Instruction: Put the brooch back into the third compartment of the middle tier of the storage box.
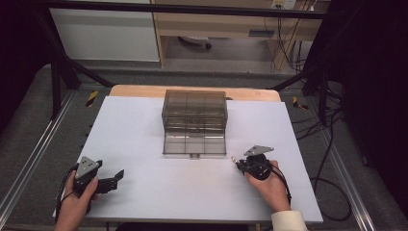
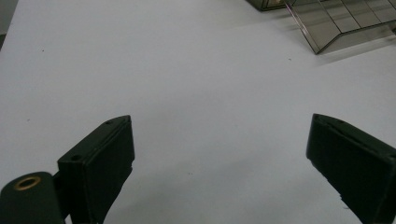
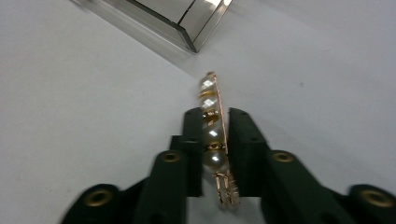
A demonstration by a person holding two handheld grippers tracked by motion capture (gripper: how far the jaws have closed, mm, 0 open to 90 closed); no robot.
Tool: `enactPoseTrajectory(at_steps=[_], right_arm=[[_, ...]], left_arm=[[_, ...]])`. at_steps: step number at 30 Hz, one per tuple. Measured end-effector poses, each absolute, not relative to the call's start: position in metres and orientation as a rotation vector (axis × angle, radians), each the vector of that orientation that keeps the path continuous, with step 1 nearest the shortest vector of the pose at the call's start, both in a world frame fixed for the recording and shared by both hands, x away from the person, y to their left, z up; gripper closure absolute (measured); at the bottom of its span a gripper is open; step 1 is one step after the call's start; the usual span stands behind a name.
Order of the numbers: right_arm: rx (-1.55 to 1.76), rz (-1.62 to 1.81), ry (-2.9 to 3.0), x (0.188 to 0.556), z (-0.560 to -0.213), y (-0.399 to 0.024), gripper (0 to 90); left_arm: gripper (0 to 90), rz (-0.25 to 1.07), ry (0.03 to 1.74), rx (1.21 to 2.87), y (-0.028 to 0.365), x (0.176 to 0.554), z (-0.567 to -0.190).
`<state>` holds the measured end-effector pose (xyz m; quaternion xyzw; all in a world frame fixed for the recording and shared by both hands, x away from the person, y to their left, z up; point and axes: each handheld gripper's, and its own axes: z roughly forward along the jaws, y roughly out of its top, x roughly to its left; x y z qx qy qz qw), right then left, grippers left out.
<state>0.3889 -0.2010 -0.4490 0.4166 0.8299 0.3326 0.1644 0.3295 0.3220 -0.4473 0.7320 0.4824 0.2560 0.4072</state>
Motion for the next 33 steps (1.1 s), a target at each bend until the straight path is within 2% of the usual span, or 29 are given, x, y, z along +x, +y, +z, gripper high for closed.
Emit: enactPoseTrajectory(at_steps=[33], right_arm=[[1.185,1.145,2.141,0.369,-0.417,-0.226,80.2]], left_arm=[[7.6,0.637,1.187,1.863,0.317,0.329,-0.447]])
